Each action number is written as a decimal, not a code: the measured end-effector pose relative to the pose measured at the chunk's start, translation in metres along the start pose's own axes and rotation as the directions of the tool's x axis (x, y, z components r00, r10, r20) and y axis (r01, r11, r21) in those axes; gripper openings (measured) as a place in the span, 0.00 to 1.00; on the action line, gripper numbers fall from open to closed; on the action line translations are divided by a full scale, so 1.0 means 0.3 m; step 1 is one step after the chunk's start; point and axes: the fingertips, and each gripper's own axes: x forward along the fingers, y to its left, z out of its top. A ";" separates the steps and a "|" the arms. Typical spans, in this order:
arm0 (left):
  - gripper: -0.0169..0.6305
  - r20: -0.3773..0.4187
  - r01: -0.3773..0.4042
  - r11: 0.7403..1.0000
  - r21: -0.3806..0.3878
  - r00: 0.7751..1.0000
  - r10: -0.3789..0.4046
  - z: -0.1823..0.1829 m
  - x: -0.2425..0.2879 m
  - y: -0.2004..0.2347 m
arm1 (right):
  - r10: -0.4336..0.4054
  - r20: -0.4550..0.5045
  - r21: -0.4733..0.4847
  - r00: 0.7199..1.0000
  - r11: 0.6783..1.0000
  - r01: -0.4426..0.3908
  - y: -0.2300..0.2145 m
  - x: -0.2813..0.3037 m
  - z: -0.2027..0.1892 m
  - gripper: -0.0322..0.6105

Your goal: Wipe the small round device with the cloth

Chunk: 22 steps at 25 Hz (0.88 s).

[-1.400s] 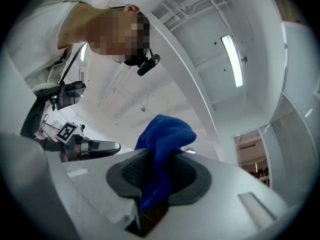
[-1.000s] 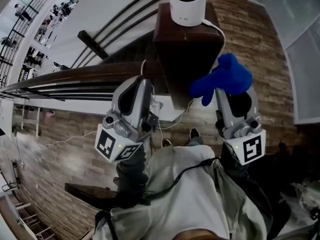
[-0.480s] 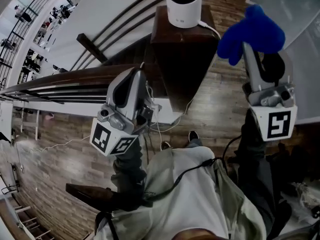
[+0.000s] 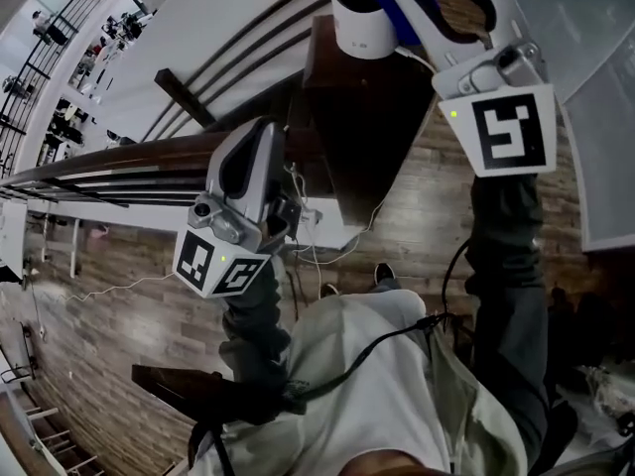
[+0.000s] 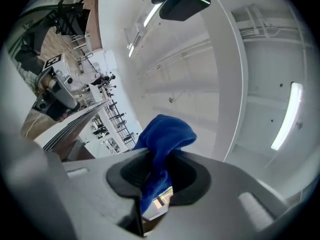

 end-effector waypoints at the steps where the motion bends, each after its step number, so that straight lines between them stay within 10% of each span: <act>1: 0.03 0.004 -0.001 1.000 0.010 1.000 0.001 0.012 0.009 0.011 | -0.006 -0.005 0.009 1.000 1.000 0.006 0.013 -0.010 -0.007 0.19; 11: 0.03 -0.021 0.060 0.996 0.066 0.998 -0.058 0.033 0.164 0.038 | 0.142 -0.103 -0.069 0.984 0.986 -0.150 0.245 -0.108 -0.066 0.19; 17: 0.03 -0.022 0.074 0.994 0.075 0.997 -0.072 0.042 0.228 0.040 | -0.051 -0.060 -0.178 0.997 0.983 0.040 0.005 -0.023 0.047 0.19; 22: 0.03 -0.007 0.058 0.996 0.072 0.998 -0.058 0.054 0.218 0.047 | -0.006 -0.170 -0.346 0.985 0.937 -0.054 0.061 0.067 0.059 0.19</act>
